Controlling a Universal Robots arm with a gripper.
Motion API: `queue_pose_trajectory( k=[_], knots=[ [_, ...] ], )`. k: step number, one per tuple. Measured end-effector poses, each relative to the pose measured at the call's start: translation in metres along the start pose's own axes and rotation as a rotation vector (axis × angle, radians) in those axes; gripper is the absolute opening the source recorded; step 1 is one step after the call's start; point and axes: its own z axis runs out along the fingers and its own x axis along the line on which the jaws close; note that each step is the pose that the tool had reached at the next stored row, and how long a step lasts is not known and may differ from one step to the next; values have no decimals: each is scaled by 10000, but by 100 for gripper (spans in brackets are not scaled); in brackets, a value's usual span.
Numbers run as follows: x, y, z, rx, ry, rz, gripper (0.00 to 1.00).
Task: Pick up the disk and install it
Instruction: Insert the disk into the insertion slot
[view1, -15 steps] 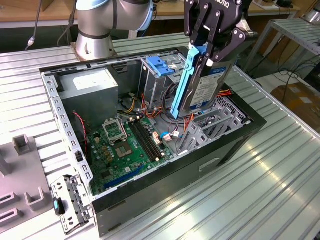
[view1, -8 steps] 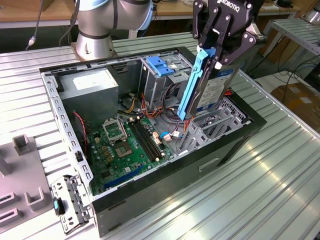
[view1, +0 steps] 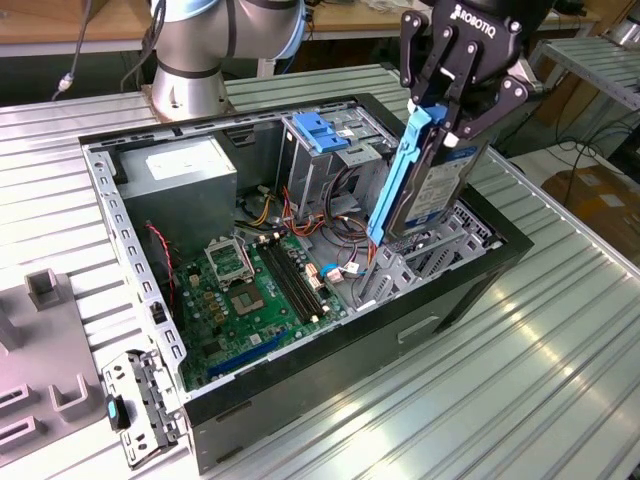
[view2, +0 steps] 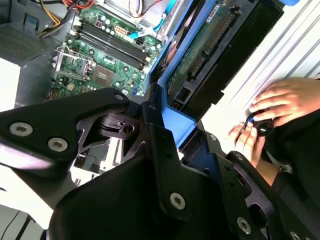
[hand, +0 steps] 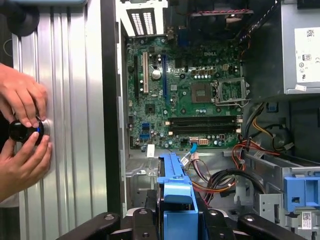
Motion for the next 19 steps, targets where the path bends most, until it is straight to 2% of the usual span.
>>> queue_pose_trajectory(
  k=[1,2,5,7,12,16,19],
  knots=[
    [16,-17,8,0,0,1,37],
    [20,-63,19,0,-2,2,37],
    [16,-147,27,0,0,0,37],
    [15,-178,29,1,1,1,37],
    [7,-320,61,20,-13,-23,37],
    [4,-328,99,33,-12,-208,37],
    [2,-330,127,33,-13,-209,37]
  ],
)
